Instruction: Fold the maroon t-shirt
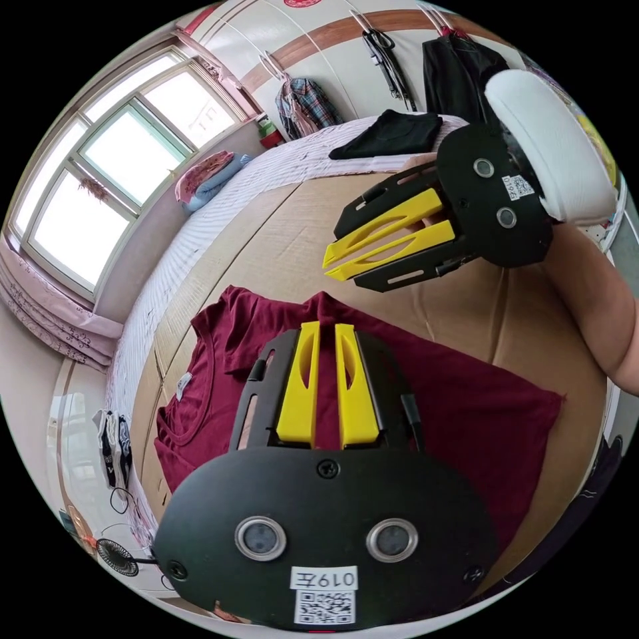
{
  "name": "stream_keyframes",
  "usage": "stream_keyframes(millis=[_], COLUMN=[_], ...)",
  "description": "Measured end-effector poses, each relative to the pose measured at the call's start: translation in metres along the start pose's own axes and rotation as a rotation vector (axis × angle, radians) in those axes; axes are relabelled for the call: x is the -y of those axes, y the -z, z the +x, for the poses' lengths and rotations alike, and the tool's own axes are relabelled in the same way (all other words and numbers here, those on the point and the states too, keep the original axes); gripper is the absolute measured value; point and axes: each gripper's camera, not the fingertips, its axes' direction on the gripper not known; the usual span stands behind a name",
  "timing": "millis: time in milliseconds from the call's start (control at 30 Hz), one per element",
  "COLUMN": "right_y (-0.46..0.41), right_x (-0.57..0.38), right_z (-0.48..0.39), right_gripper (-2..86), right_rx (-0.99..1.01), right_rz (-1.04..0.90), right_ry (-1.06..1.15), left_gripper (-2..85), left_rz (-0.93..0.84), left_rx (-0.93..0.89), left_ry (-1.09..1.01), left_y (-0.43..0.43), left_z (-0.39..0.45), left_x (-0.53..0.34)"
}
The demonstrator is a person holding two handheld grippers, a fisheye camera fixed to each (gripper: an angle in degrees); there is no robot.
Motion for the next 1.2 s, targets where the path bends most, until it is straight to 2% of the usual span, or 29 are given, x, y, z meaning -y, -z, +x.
stream_keyframes(millis=[133, 267, 500, 733, 1200], right_y=[-0.001, -0.018, -0.041, -0.060, -0.115], right_x=[-0.014, -0.021, -0.029, -0.048, -0.065], right_z=[0.022, 0.026, 0.036, 0.068, 0.065], right_gripper=[5.0, 5.5, 6.2, 6.4, 7.8], right_rx=[0.027, 0.020, 0.012, 0.025, -0.070], right_rz=[0.069, 0.036, 0.029, 0.070, 0.030], right_ry=[-0.039, 0.015, 0.058, -0.008, 0.097], left_gripper=[1.9, 1.4, 1.3, 1.3, 1.2], left_rz=[0.018, 0.035, 0.053, 0.071, 0.071], left_rx=[0.001, -0.006, 0.027, 0.035, 0.073], left_ry=[0.027, 0.037, -0.032, -0.091, -0.173], left_y=[-0.005, -0.011, -0.025, -0.036, -0.052], left_z=[-0.007, -0.015, -0.005, 0.005, 0.017], left_x=[-0.003, -0.004, -0.010, -0.019, -0.033])
